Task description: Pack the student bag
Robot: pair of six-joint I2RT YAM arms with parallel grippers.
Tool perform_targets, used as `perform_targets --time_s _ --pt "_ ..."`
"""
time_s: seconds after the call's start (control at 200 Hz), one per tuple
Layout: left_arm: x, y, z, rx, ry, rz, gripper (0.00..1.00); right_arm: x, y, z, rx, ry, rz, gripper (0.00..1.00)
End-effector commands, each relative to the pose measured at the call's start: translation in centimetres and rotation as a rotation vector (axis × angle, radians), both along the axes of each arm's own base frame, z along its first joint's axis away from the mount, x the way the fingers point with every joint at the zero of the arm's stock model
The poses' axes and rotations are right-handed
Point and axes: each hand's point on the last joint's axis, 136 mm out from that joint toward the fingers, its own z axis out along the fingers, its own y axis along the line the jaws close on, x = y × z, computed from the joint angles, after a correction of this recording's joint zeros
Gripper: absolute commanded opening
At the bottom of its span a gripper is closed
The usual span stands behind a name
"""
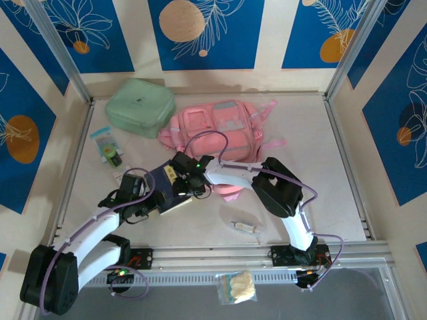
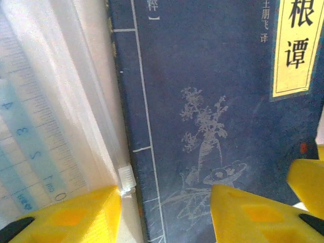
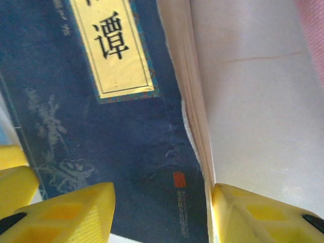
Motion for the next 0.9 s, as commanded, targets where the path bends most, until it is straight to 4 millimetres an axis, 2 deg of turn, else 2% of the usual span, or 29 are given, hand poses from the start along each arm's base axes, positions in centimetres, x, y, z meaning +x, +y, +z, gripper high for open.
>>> perform_targets --time_s 0.0,0.17,0.29,0.385,0.51,0.62,0.895 --pt "-0.2 -0.6 -0.2 -0.026 0.008 -0.015 0.49 0.1 -0.6 -0.8 -0.054 0.007 0.017 0.54" --pt "-0.4 0.2 -0.7 0.020 0.019 -0.008 0.49 0.5 -1.3 -0.7 -0.098 -0.019 0.011 0.55" --pt "-0.6 0.6 -0.7 0.048 0.032 -0.005 0.49 1.1 -2.8 -0.4 -0.174 -0.039 -0.011 0.57" --pt "-0.4 0.6 -0.6 0.046 0.022 0.001 0.49 0.7 -2.0 -0.6 -0.104 -0.008 -0.006 0.59" --pt "0.0 0.3 -0.4 0.024 0.017 0.011 0.49 0.4 -0.7 -1.7 -0.117 0.016 0.024 0.59" --pt "0.1 0.2 -0.4 0.024 0.016 0.006 0.49 0.3 0.5 -1.8 -0.070 0.035 0.029 0.57" --pt "-0.1 0.4 -0.9 0.044 0.033 0.002 0.49 -0.4 2.3 2.3 0.036 0.007 0.074 0.57"
